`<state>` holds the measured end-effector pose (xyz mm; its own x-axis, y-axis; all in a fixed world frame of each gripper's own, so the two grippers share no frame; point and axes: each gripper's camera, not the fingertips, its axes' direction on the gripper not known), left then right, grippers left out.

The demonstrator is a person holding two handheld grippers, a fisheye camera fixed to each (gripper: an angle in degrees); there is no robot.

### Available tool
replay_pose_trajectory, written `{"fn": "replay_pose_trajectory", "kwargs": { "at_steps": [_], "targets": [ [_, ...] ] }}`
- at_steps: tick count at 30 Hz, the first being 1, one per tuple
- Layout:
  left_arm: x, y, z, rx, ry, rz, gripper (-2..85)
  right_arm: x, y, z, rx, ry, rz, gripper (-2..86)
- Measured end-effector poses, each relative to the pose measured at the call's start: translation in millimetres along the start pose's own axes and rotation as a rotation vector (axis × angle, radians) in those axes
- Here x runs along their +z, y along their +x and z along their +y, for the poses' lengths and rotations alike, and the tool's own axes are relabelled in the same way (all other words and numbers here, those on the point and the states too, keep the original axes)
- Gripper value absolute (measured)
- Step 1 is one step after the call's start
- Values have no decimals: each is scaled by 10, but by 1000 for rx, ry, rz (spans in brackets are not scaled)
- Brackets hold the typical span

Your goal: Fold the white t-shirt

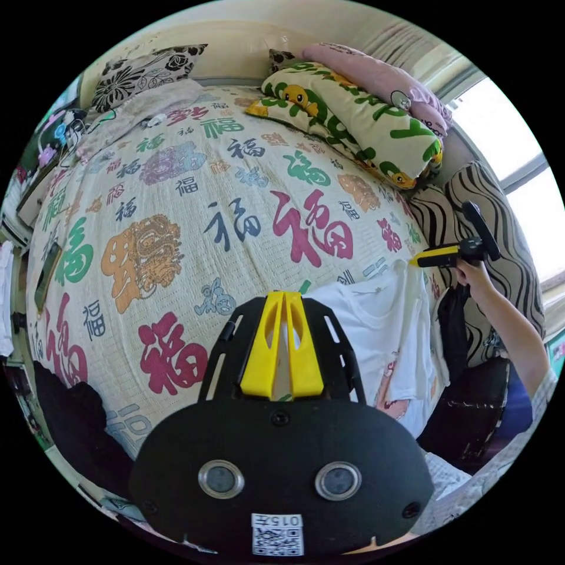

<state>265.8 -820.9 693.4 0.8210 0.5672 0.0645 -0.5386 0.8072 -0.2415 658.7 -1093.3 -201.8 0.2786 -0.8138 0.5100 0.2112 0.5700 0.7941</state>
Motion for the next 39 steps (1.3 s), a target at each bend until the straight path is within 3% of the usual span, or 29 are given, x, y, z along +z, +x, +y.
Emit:
{"fn": "replay_pose_trajectory", "kwargs": {
  "at_steps": [7,12,15,18,20,24,29,34,39],
  "targets": [
    [-438,61,-61,-81,218,-23,-9,-488,297,396,160,199,-78,-11],
    [-718,243,343,82,273,-35,-8,-646,308,1009,50,249,-121,-10],
    [-932,259,983,186,293,128,-8,-735,320,1677,-40,282,-192,-10],
    [-1089,249,1816,223,257,255,-8,-726,333,2536,-102,315,-403,-9],
    [-1133,237,2533,201,223,377,-8,-521,255,3239,-150,285,-631,-6],
    [-1030,213,3512,66,123,498,-8,-38,-5,4212,-104,156,-747,-5],
    [-799,230,4527,-111,-50,500,-8,739,-492,5229,-54,-89,-769,-4],
    [-614,274,5011,-159,-170,484,-8,1131,-820,5695,-41,-158,-726,-4],
    [-688,333,5238,-161,-168,460,-7,1213,-1121,5936,-149,-176,-583,-3]
  ]
}}
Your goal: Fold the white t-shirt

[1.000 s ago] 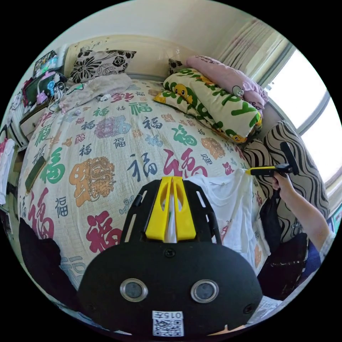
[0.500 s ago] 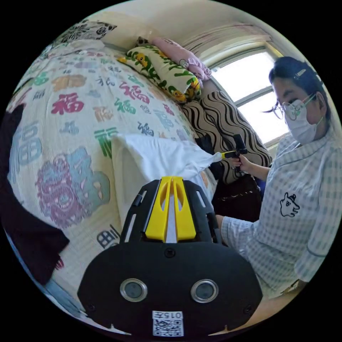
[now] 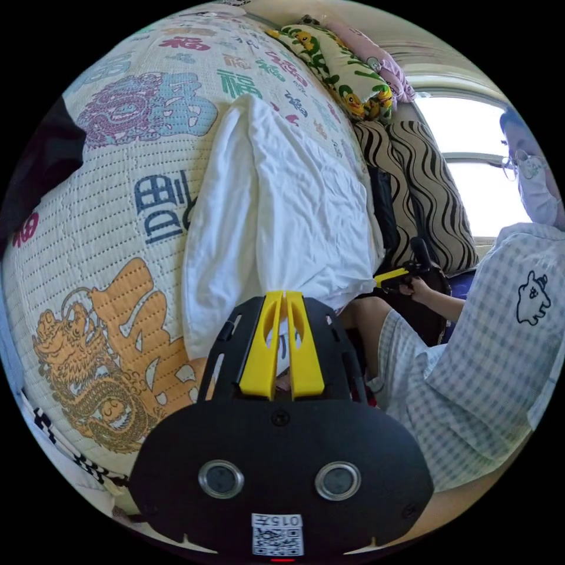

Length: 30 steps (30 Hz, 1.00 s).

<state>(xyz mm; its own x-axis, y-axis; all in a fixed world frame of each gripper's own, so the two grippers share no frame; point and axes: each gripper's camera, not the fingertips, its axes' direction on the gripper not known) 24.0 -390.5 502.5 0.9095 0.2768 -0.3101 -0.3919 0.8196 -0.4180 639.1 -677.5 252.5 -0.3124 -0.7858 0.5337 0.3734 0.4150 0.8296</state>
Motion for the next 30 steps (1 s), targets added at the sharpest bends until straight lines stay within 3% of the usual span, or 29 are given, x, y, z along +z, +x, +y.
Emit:
{"fn": "replay_pose_trajectory", "kwargs": {
  "at_steps": [5,10,12,16,19,24,30],
  "targets": [
    [-127,152,259,55,-67,-147,-8,54,-263,238,-25,28,173,-5],
    [-244,715,290,279,71,-95,-7,15,-673,343,-118,247,121,-5],
    [-88,890,278,373,44,-79,-6,131,-788,307,-141,281,101,-5],
    [252,907,481,466,-49,-86,-8,536,-955,318,-31,236,177,-6],
    [275,732,766,362,-126,-70,-8,638,-1043,468,186,245,196,-6],
    [-175,762,1209,288,56,-82,-8,474,-1568,591,192,402,151,-6],
    [-491,1076,1428,226,274,30,-9,-25,-2275,-46,70,307,227,-5]
  ]
}}
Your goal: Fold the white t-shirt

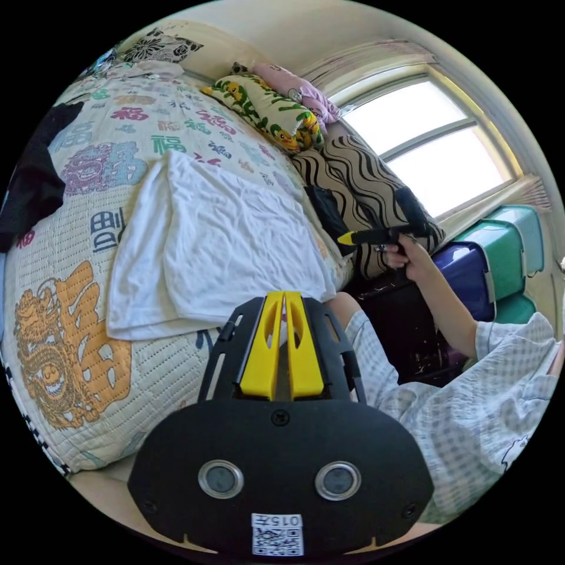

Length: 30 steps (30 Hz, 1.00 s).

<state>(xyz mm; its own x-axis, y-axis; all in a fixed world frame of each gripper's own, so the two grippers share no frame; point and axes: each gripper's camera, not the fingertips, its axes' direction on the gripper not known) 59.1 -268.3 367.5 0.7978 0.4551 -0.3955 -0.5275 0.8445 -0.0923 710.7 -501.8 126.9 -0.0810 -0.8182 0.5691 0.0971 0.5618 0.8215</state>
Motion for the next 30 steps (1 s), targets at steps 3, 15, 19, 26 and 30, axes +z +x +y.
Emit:
{"fn": "replay_pose_trajectory", "kwargs": {
  "at_steps": [3,15,19,26,30],
  "targets": [
    [-99,263,-67,51,-1,-4,-9,-339,-479,-520,-94,-138,112,-5],
    [-769,569,-865,86,70,-29,-6,-1428,-1604,-1291,-35,-105,666,-6],
    [-752,260,-1288,1,76,-96,8,-1433,-1534,-1589,-62,-53,683,-7],
    [-156,-709,-1961,-170,-33,-170,47,-444,-188,-2023,-7,-266,638,-4],
    [139,-993,-2284,-189,-68,-236,73,-47,696,-1929,132,-231,416,46]
  ]
}}
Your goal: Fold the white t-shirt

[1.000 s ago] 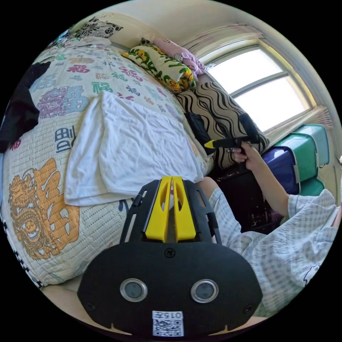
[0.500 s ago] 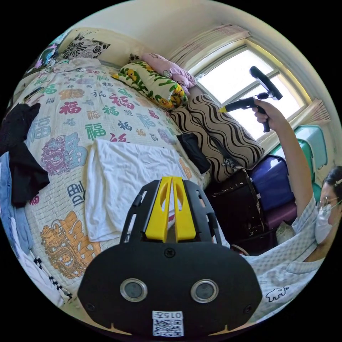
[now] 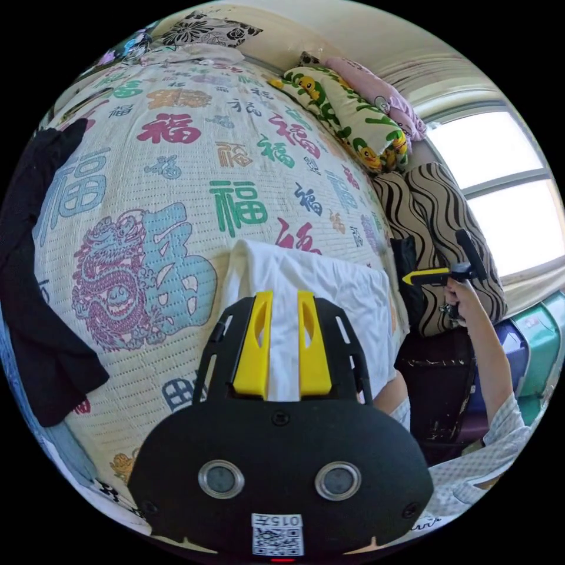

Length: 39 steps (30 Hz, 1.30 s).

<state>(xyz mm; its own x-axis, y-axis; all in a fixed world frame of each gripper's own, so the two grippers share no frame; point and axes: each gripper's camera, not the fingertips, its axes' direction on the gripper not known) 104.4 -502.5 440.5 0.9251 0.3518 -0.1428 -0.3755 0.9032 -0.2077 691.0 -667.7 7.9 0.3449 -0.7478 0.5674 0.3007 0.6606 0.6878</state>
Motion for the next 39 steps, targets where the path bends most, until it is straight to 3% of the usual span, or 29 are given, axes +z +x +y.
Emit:
{"fn": "replay_pose_trajectory", "kwargs": {
  "at_steps": [2,6,10,14,20,34,39],
  "targets": [
    [177,-49,-229,-18,-15,-57,85,390,457,39,124,25,-195,76],
    [385,-112,-471,-36,-8,-78,67,771,851,176,227,81,-192,85],
    [642,-73,-654,-2,-72,-135,39,893,1088,158,232,184,-459,83],
    [655,6,-737,47,-72,-131,8,926,1194,47,223,247,-572,7],
    [622,97,-849,88,-72,-232,3,1063,1323,-11,285,245,-442,-9],
    [893,262,-910,54,-58,-307,23,1300,1547,-42,381,293,-430,-1],
    [339,355,-574,87,78,-252,77,1119,1469,-19,295,302,-311,51]
  ]
}}
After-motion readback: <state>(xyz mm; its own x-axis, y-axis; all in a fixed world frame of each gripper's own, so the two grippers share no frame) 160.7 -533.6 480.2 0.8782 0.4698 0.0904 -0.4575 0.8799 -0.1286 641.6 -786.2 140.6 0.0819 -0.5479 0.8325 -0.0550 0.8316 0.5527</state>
